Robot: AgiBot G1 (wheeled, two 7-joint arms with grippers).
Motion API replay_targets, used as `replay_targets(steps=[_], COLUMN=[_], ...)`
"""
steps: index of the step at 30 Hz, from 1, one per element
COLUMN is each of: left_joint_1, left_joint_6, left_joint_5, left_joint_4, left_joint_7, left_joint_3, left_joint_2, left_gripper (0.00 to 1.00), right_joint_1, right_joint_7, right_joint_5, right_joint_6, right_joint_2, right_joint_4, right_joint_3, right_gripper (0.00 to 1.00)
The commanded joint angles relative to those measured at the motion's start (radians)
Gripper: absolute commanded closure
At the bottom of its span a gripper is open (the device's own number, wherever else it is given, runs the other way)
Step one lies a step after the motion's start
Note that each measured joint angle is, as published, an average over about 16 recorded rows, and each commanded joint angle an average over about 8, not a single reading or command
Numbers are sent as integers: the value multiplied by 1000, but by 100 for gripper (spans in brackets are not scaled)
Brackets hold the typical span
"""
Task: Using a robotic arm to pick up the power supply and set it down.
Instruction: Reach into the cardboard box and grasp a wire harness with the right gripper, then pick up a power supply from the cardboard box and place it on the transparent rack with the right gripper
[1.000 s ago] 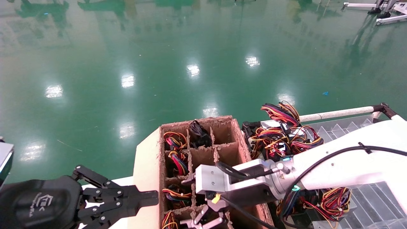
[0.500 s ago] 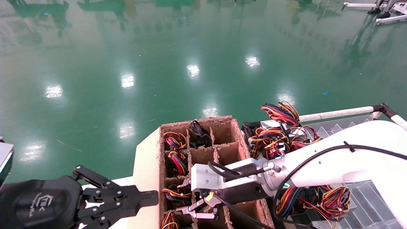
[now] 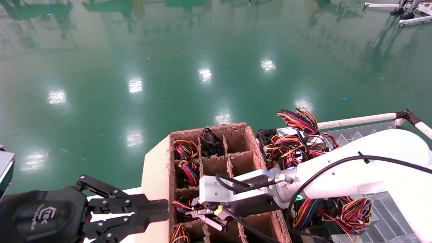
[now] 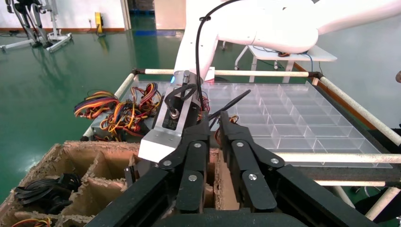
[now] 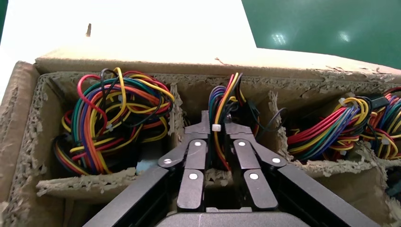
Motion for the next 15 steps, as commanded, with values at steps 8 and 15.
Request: replay_targets(steps=[8, 15], left_joint_1=[0, 0], left_joint_6=[0, 0], left_joint_5=[0, 0], left_joint_4=[0, 0], left_joint_7=[0, 0], left_joint_3=[0, 1], left_joint_2=[0, 0], left_gripper=[0, 0], right_joint_1=[3, 19], right_joint_7=[11, 22], right_joint_5=[29, 84], right_joint_6=[-21, -55], right_joint_2=[11, 46], right_joint_4=[-6, -13], right_joint_3=[12, 45], right_gripper=[100, 100])
